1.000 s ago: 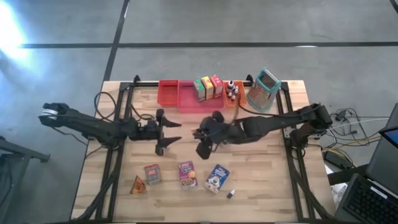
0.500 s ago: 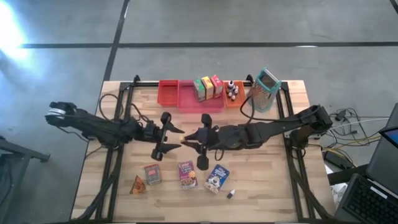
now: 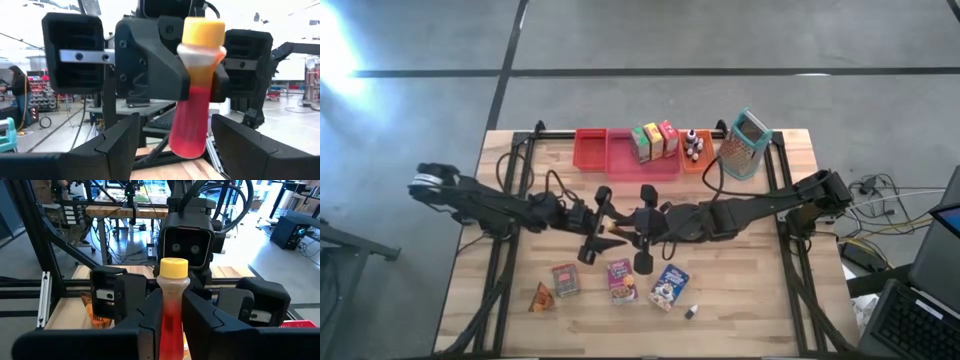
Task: Pick & Place Kitchen Items
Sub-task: Put the orange food coloring bottle into the orange bin
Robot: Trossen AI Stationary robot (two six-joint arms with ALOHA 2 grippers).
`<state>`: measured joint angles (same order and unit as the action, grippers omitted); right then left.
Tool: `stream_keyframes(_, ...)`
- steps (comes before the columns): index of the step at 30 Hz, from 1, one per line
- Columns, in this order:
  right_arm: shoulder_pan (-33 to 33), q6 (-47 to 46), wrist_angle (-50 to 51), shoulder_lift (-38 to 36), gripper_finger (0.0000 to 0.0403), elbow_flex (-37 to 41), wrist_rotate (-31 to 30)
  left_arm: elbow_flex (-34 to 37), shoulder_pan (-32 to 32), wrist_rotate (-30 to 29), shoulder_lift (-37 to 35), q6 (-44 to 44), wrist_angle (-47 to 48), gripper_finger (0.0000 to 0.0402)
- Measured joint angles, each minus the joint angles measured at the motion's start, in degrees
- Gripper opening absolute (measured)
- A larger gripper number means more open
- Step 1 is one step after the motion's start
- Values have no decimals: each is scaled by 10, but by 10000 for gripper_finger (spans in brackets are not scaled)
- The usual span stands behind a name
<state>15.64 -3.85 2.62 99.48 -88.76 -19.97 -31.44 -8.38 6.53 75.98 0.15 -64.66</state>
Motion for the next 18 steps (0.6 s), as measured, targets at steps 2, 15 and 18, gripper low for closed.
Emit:
stream_keyframes(2,0,0,1,0,51,0,0,-4,0,0,5,0,0,252)
stream_keyframes(15,0,0,4,0,59,3,0,-7,0,1,6,0,1,161)
stream_keyframes(18,0,0,5,0,51,3,0,-7,0,1,6,-1,2,143)
